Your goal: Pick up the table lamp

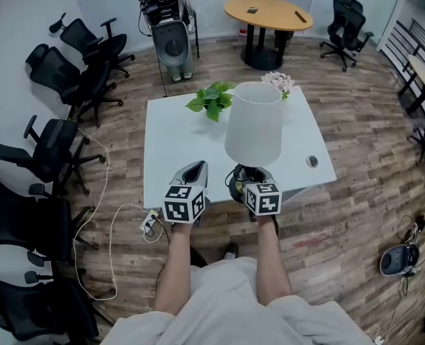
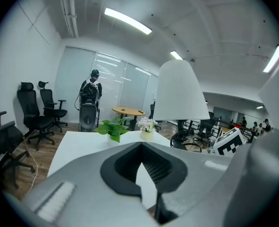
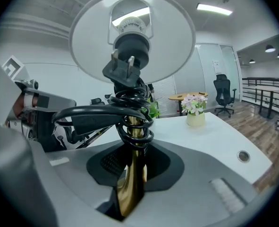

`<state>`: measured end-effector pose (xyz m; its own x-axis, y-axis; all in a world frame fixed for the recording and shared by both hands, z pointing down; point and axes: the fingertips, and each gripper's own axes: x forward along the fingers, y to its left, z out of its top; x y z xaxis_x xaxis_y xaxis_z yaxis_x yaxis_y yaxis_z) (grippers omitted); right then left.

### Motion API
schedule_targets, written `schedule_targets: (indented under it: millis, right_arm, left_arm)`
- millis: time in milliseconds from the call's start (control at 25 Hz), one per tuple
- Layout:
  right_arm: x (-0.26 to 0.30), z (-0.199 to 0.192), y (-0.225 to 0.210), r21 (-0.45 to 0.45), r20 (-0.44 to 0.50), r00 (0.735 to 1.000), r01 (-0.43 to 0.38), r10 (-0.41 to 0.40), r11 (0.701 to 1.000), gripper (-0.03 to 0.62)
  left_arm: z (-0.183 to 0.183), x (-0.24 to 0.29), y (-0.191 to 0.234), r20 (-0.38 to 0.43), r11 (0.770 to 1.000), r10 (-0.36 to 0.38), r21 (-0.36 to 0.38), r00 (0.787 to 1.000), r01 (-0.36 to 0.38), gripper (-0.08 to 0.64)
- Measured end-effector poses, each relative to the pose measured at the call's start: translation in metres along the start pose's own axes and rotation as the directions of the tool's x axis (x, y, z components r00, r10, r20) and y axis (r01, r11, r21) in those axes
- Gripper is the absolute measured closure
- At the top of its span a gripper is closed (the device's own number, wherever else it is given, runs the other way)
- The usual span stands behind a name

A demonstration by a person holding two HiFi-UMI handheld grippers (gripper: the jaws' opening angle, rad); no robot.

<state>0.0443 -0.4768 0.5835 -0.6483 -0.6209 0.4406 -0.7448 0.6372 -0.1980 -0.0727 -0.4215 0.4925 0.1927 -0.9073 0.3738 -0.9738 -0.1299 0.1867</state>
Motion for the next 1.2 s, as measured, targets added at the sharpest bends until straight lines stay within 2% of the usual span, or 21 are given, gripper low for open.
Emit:
schedule_targets:
  millis: [200,520,800,1040,1200]
  right_arm:
    - [-0.002,-0.006,-0.007,0.019,0.006,1.0,0.023,-0.023,1.0,0.486]
    - [-0.007,-0.005,-0.005,-0.016,0.015,0.999,0.038,-0.037,0.999,0.486]
    - [-0.01,-0.004,-0.014,0.015,0.021,0.999,0.048,-0.049,0.999,0.486]
    - [-0.008,-0.001,-0.019,0.005,0.031,0.998,0.055,-0.055,0.998,0.486]
    - [-0.008,0.002,-0.018,0.001,0.039,0.998,0.045,-0.045,0.999,0.486]
  left_arm:
    - [-0.011,-0.002,0.005,-0.017,1.0,-0.001,-0.009,1.0,0.001,0.558]
    - [-0.019,0.001,0.004,-0.028,1.0,-0.014,-0.025,1.0,0.014,0.558]
    - [-0.02,0.006,-0.003,-0.036,1.0,-0.026,-0.014,0.999,0.026,0.558]
    - [-0.028,0.01,-0.005,-0.079,0.999,-0.036,-0.014,0.996,0.035,0.558]
    - [-0.023,0.01,-0.003,-0.056,1.0,-0.021,-0.013,0.998,0.021,0.558]
